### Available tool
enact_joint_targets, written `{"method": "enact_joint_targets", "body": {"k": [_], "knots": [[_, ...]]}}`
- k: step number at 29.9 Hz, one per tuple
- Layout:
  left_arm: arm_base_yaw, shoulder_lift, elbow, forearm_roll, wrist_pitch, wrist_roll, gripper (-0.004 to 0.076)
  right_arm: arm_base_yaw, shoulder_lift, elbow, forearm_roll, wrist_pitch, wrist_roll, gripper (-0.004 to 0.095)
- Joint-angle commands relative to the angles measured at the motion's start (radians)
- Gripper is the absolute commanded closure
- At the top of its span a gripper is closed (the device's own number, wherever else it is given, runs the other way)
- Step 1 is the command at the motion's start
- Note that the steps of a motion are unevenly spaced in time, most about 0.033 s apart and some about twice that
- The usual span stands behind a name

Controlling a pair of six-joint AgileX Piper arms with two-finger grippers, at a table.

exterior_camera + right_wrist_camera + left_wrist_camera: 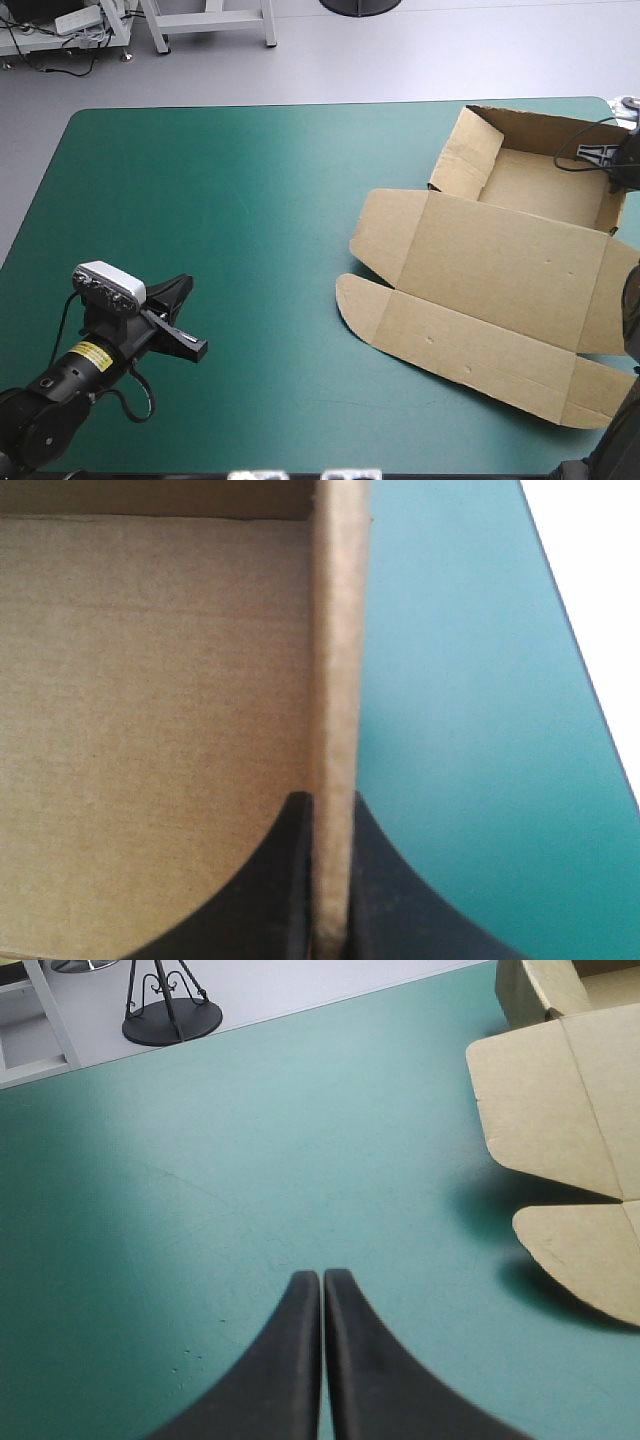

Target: Fold the box

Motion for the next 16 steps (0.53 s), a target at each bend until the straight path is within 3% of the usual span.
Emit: {"method": "enact_joint_targets", "body": {"k": [1,12,16], "knots": [[-0.004,-0.002,-0.027,-0.003,-0.072,-0.007,0.0729,-0.051,-0.030,-0.033,-0.003,-0.044,-0.007,0.0928],[-0.004,-0.002,-0.027,-0.003,-0.024,-0.004,0.0729,-0.080,0.069,-0.033,0.009,-0.014,-0.007,0.0925],[-0.004,-0.002,-0.027,-0.006,-0.014,-0.007,0.0729,-0.088,0.069,-0.033,0.027,-0.009,-0.024,0.0840]]}}
